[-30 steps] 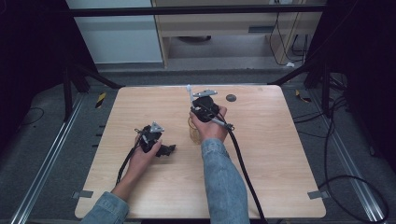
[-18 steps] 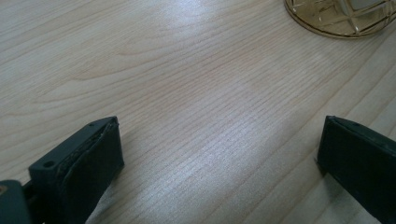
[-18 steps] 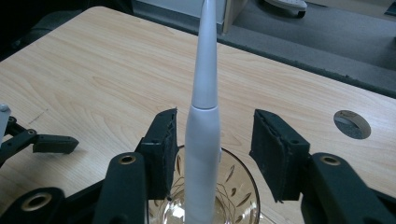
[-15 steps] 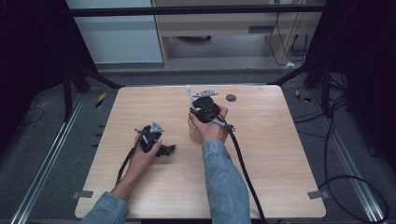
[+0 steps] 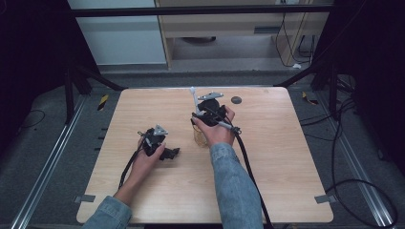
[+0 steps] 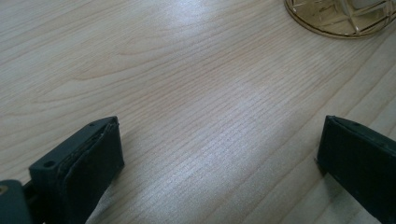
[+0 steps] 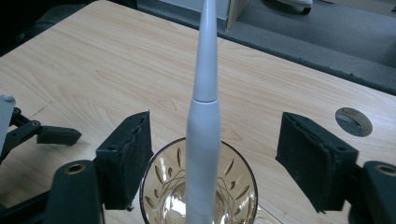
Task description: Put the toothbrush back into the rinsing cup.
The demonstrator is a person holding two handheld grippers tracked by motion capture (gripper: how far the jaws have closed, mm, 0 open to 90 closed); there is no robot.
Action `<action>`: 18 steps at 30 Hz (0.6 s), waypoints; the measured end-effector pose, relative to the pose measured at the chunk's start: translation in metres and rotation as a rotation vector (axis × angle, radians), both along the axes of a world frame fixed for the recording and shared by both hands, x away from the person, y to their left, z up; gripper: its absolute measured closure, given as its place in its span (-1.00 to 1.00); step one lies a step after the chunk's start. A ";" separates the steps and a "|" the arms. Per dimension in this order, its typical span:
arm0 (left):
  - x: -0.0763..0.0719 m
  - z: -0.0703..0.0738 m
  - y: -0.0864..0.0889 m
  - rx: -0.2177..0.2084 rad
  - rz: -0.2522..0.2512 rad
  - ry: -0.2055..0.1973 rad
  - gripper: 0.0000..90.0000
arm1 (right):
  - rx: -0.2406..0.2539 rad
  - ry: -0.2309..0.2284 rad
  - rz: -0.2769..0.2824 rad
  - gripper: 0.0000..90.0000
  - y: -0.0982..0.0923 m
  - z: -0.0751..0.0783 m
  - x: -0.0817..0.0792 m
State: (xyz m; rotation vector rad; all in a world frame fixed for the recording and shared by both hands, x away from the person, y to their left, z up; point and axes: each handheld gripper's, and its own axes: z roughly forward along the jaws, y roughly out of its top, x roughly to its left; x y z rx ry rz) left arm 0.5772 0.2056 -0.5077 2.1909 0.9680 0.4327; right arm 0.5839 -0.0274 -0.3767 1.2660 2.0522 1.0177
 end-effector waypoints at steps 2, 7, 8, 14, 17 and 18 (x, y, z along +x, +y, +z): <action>0.000 0.000 0.000 0.000 0.000 0.000 -1.00 | 0.005 0.000 0.004 -0.49 -0.001 0.000 0.000; 0.000 0.000 0.000 0.000 0.000 0.001 -1.00 | 0.003 0.008 0.015 -0.59 -0.004 0.001 -0.001; 0.000 0.000 0.000 0.000 0.000 0.001 -1.00 | 0.004 0.011 0.020 -0.61 -0.005 0.001 -0.001; 0.000 0.000 0.000 0.000 0.000 0.000 -1.00 | 0.006 0.044 0.054 -0.72 -0.014 0.000 0.002; 0.000 0.000 0.000 0.000 0.000 -0.001 -1.00 | 0.000 0.053 0.078 -0.76 -0.021 0.000 0.002; 0.000 0.000 0.000 0.000 0.000 -0.001 -1.00 | 0.004 0.054 0.084 -0.77 -0.023 0.001 0.002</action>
